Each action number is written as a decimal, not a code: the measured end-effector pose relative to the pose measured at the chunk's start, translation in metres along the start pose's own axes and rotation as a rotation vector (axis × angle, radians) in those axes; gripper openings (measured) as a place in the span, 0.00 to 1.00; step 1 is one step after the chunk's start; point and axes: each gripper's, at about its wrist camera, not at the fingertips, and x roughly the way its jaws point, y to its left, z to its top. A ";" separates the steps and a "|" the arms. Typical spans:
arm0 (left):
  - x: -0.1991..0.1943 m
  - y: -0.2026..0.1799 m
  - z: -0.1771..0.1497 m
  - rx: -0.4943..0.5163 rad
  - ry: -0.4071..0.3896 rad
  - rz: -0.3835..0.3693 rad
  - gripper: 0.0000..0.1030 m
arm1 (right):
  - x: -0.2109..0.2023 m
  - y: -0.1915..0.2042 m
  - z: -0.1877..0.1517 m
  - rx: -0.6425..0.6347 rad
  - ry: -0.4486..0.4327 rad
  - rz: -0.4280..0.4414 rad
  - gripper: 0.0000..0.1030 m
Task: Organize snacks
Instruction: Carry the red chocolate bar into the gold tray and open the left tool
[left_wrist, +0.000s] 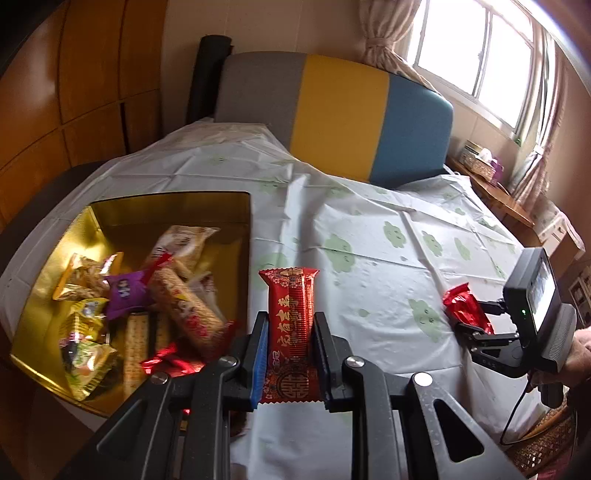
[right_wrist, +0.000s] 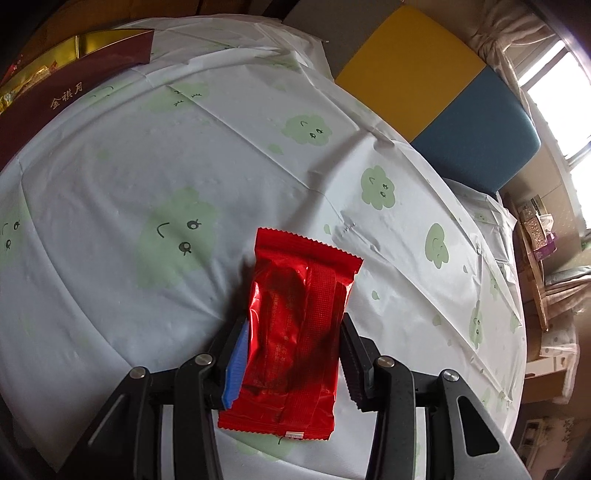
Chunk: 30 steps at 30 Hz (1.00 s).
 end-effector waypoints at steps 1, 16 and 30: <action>-0.002 0.004 0.001 -0.007 -0.004 0.008 0.22 | 0.000 0.000 0.000 -0.001 0.000 -0.001 0.44; -0.011 0.074 -0.003 -0.152 0.002 0.089 0.22 | 0.000 0.000 0.000 0.004 -0.002 0.001 0.44; -0.027 0.203 0.003 -0.551 -0.034 -0.019 0.22 | 0.001 0.000 0.000 0.004 -0.002 -0.003 0.44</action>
